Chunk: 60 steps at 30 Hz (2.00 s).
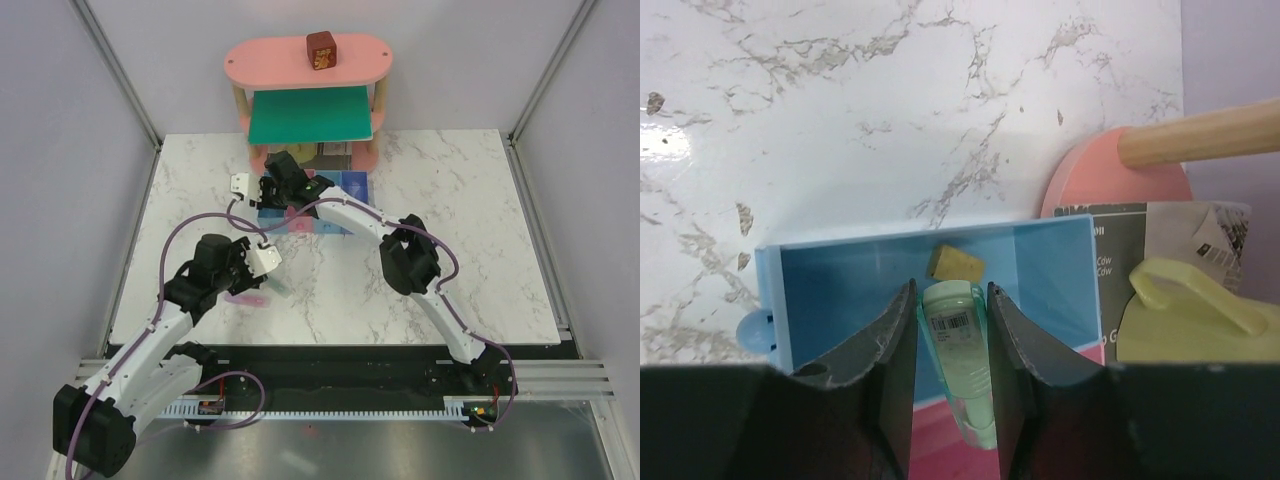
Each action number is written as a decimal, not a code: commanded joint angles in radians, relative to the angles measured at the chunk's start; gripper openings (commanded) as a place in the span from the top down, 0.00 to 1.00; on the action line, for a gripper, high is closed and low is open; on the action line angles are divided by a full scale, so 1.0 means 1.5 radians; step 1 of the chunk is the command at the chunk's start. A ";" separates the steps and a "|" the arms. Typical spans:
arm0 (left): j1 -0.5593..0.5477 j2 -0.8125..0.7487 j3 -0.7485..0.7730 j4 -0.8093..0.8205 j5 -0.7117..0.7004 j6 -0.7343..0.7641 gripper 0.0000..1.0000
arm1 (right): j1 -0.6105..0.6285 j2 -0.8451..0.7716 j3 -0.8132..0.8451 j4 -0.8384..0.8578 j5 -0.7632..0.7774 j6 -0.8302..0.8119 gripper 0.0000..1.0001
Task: Sort the stationery into containers
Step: Place the stationery in the storage box, then pick up the pen from the center of the board.
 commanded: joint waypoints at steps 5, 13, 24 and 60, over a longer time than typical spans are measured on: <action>-0.002 -0.009 0.015 -0.012 0.013 -0.003 0.33 | 0.020 0.045 0.048 0.079 -0.028 -0.030 0.87; -0.002 -0.008 0.014 -0.011 0.013 -0.006 0.33 | 0.026 0.060 0.029 0.090 -0.026 -0.026 0.58; -0.002 0.007 0.019 -0.007 0.019 -0.013 0.33 | 0.024 0.004 -0.027 0.130 -0.001 -0.016 0.17; -0.002 0.050 0.040 0.023 0.096 0.009 0.32 | -0.061 -0.229 -0.118 0.100 0.122 0.166 0.02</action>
